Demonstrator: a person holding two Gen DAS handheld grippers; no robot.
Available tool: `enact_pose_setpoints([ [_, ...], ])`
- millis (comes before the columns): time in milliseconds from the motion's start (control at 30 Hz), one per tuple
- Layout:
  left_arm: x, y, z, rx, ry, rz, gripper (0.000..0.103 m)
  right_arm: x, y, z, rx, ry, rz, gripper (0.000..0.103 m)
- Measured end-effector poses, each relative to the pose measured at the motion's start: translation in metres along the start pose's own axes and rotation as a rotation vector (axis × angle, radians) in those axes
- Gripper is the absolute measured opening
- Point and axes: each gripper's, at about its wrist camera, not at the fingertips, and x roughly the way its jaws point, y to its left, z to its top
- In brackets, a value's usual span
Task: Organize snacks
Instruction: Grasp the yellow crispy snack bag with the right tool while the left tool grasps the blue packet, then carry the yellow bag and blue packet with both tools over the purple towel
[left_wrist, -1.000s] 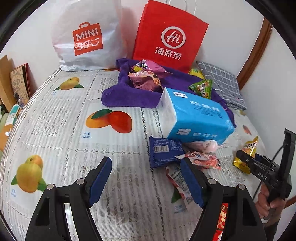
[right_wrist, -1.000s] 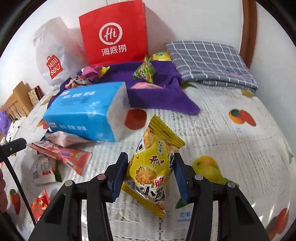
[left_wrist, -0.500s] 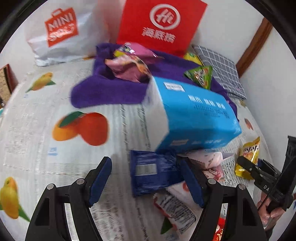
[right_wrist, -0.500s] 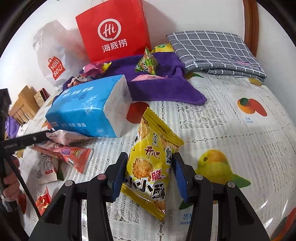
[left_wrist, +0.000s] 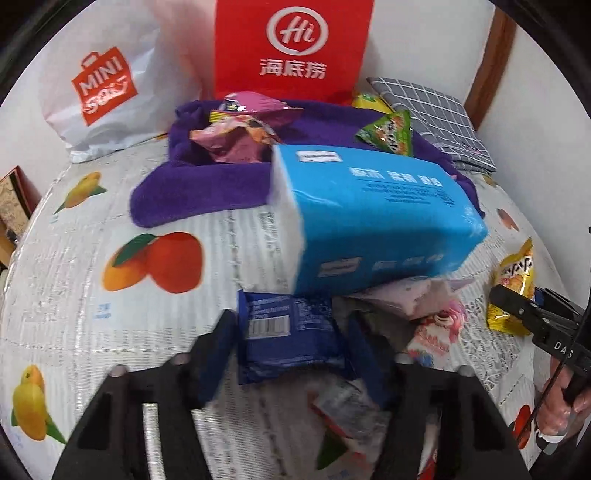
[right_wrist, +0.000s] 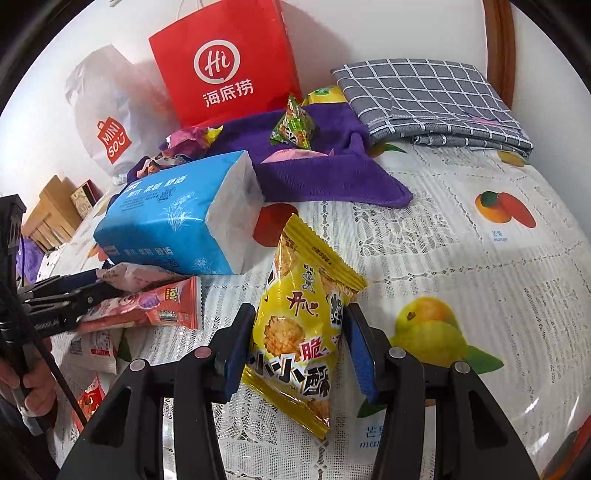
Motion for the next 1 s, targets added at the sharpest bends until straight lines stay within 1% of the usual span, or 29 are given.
enact_pose_setpoints([
  [100, -0.004, 0.011, -0.003, -0.013, -0.009, -0.006, 0.051, 0.000, 0.000, -0.001, 0.000, -0.001, -0.001, 0.050],
  [200, -0.006, 0.020, -0.006, -0.016, -0.019, 0.020, 0.051, -0.001, 0.000, 0.000, 0.001, -0.001, 0.000, 0.050],
  [267, -0.006, 0.023, -0.008, -0.014, -0.029, 0.016, 0.054, 0.000, 0.000, 0.001, -0.001, 0.000, -0.003, 0.050],
  [333, -0.006, 0.020, -0.011, 0.002, -0.042, 0.030, 0.055, 0.000, 0.000, 0.001, -0.005, 0.001, -0.007, 0.050],
  [367, -0.004, 0.016, -0.013, 0.022, -0.045, 0.048, 0.056, 0.000, 0.001, 0.001, -0.007, 0.001, -0.009, 0.050],
  [500, -0.003, 0.008, -0.012, 0.056, -0.035, 0.092, 0.056, 0.000, 0.001, 0.001, -0.013, 0.003, -0.014, 0.050],
  [700, -0.004, 0.014, -0.012, 0.021, -0.042, 0.055, 0.056, 0.000, 0.003, 0.000, -0.021, 0.006, -0.020, 0.050],
  [800, -0.004, 0.013, -0.013, 0.021, -0.044, 0.062, 0.056, 0.000, 0.003, 0.000, -0.021, 0.006, -0.019, 0.051],
  [933, -0.006, 0.019, -0.014, -0.009, -0.058, 0.051, 0.049, 0.001, 0.004, -0.001, -0.025, 0.006, -0.021, 0.052],
  [1000, -0.007, 0.022, -0.014, -0.030, -0.063, 0.034, 0.048, 0.001, 0.004, 0.000, -0.027, 0.007, -0.023, 0.052],
])
